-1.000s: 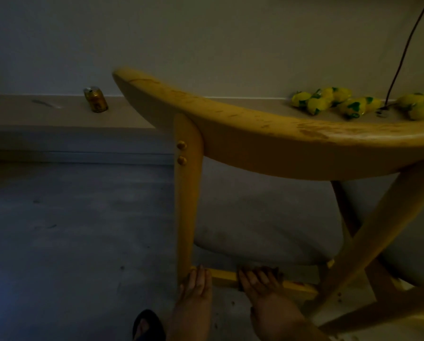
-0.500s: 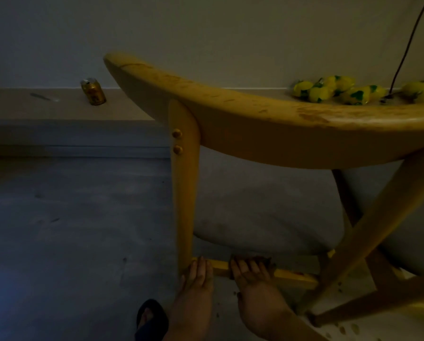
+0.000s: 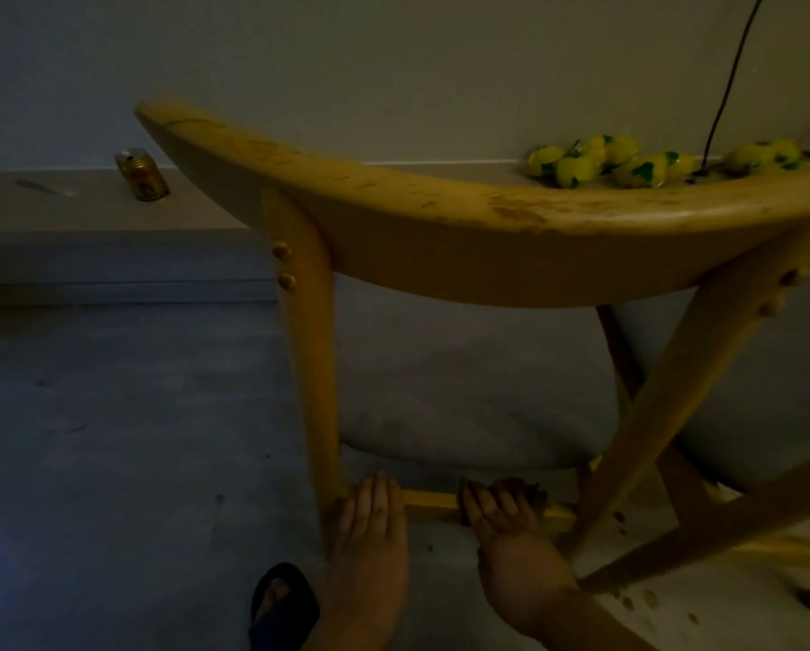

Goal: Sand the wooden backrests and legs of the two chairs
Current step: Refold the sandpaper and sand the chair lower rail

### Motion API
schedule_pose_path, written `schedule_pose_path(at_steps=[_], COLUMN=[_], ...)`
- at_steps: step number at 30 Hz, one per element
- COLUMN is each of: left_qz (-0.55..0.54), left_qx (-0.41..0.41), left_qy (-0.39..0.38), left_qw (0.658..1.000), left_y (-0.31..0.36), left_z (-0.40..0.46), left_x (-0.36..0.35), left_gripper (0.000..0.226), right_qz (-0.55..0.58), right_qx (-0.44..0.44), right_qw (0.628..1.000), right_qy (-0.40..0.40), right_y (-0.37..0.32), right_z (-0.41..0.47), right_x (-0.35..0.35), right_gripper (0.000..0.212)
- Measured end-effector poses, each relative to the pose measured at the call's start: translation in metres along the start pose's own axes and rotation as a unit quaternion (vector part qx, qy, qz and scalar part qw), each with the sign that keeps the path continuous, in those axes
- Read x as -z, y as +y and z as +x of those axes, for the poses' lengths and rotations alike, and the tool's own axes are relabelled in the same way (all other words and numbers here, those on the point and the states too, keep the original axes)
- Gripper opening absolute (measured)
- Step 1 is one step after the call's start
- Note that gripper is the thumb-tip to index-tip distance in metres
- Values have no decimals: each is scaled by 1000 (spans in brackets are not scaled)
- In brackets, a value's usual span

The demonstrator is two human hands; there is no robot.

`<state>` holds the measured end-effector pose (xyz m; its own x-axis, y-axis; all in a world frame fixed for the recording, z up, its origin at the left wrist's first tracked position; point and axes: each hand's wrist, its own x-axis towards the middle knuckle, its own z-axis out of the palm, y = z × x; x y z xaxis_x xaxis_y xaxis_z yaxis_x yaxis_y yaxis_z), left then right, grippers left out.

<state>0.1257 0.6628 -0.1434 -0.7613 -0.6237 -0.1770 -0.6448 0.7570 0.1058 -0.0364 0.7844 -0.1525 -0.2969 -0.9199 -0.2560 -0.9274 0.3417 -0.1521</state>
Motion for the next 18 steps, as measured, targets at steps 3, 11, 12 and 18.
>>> schedule_pose_path(at_steps=[3,11,12,18], left_qz=[11,35,39,46], left_qx=[-46,-36,-37,-12], left_qy=[-18,-30,-32,-81], left_qw=[999,998,998,996], left_y=[18,26,26,28], left_z=[3,1,2,4], left_x=[10,1,0,0], left_gripper=[49,60,61,60], right_qz=[26,67,56,49], right_qx=[16,-54,-70,-16], right_qw=[999,996,996,998], right_qy=[11,15,2,-19], right_y=[-23,49,51,17], right_z=[16,-19,-21,4], right_x=[-2,-18,-18,-19], right_gripper=[80,83,84,78])
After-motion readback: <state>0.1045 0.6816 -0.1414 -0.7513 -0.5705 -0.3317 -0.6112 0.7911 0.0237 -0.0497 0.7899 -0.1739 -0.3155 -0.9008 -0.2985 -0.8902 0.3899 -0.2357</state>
